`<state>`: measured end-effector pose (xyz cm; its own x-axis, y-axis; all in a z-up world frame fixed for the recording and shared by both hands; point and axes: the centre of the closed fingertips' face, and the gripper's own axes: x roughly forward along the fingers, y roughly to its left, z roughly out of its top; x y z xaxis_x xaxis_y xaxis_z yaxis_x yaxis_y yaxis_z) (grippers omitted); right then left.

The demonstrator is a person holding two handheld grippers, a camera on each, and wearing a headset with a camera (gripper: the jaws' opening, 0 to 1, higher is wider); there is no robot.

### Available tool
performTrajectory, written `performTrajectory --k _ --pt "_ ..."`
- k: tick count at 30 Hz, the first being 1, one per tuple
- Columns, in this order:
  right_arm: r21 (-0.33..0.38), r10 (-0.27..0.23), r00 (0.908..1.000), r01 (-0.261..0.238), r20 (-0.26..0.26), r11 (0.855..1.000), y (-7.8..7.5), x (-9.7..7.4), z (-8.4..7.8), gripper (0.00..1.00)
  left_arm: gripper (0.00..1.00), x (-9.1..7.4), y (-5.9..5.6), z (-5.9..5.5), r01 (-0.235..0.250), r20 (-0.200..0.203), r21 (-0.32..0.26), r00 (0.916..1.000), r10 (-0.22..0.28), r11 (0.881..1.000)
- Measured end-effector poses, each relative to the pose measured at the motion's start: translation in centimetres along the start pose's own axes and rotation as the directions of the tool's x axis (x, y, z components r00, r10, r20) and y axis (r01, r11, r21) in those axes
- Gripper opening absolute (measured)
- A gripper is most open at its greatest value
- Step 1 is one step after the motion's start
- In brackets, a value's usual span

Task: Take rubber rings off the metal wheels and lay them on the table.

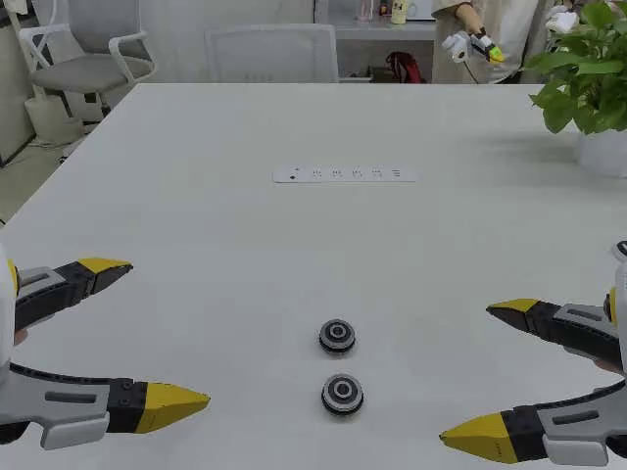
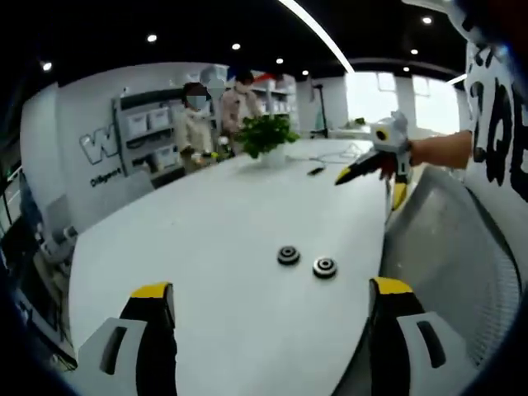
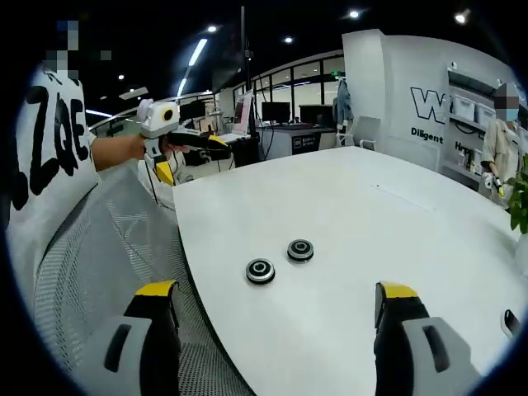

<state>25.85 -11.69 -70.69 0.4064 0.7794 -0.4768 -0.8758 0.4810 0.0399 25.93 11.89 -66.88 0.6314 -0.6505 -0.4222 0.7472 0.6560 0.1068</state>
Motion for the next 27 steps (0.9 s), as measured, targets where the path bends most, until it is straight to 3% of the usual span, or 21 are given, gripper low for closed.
performTrajectory --k 27 --pt "-0.006 0.006 1.0 -0.006 0.005 1.0 0.35 -0.21 0.47 0.94 0.98 -0.14 -0.15 0.38 0.009 0.009 0.003 0.9999 -0.009 1.0"
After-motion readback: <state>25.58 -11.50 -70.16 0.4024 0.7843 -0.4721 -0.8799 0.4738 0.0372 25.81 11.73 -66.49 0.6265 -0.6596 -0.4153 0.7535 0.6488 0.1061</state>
